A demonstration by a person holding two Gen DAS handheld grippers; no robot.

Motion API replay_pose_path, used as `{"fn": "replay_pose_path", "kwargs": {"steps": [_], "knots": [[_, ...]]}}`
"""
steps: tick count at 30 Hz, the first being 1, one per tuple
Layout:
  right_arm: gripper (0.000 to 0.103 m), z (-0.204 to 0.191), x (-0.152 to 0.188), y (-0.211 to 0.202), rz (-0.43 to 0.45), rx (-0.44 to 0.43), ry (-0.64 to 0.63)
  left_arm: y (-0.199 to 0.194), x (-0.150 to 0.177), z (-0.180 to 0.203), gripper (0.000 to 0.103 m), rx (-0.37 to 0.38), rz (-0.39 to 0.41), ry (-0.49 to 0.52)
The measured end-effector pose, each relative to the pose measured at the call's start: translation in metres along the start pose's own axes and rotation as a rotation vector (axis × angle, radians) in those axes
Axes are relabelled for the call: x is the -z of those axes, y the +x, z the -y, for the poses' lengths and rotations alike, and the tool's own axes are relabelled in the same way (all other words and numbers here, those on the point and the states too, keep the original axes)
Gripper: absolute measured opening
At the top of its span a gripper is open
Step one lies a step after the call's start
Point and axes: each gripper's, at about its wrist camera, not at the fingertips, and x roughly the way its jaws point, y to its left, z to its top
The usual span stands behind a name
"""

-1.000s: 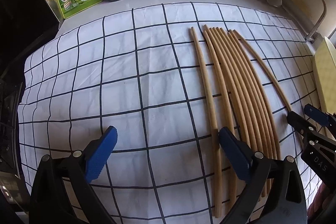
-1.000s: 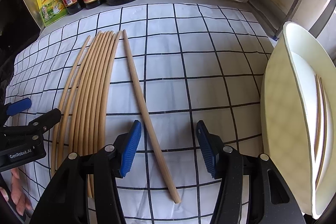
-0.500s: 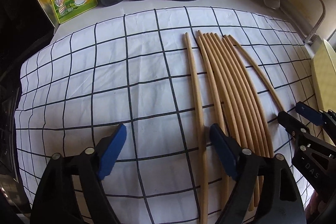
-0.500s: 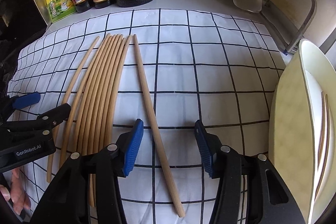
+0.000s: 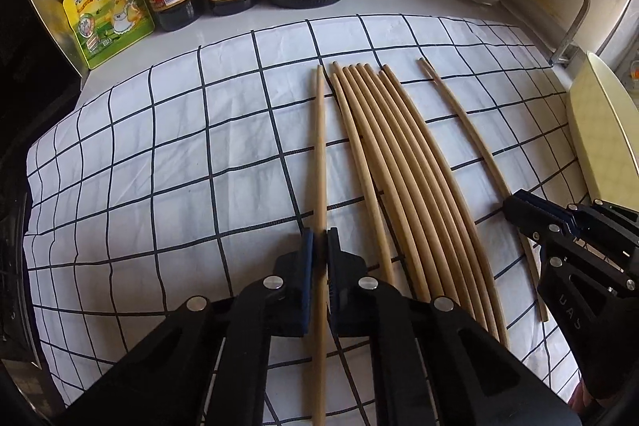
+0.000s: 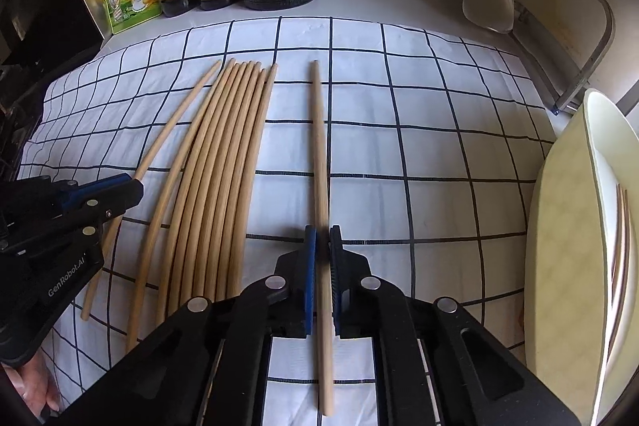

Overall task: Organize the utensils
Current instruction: 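Lift and carry the left tool's chopstick to the basin while the right tool carries its own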

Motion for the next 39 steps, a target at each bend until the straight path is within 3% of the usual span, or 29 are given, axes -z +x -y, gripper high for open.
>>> {"fn": "replay_pose_path", "kwargs": {"steps": [9,19,26,39], "knots": [[0.006,0.006,0.009,-0.025,0.023,-0.060,0.091,-0.011,0.003,-0.011,0.007,0.012,-0.024,-0.031],[0.006,0.023,0.019,-0.080,0.094,-0.141,0.157,-0.062,-0.007,-0.003,0.007,0.028,0.051,-0.014],[0.006,0.066,0.032,-0.128,0.168,-0.118,0.219,-0.099,-0.017,0.039,0.007,0.090,0.115,0.042],[0.006,0.194,0.068,-0.185,0.275,0.005,0.393,-0.129,-0.047,0.170,0.007,0.240,0.156,0.239]]}}
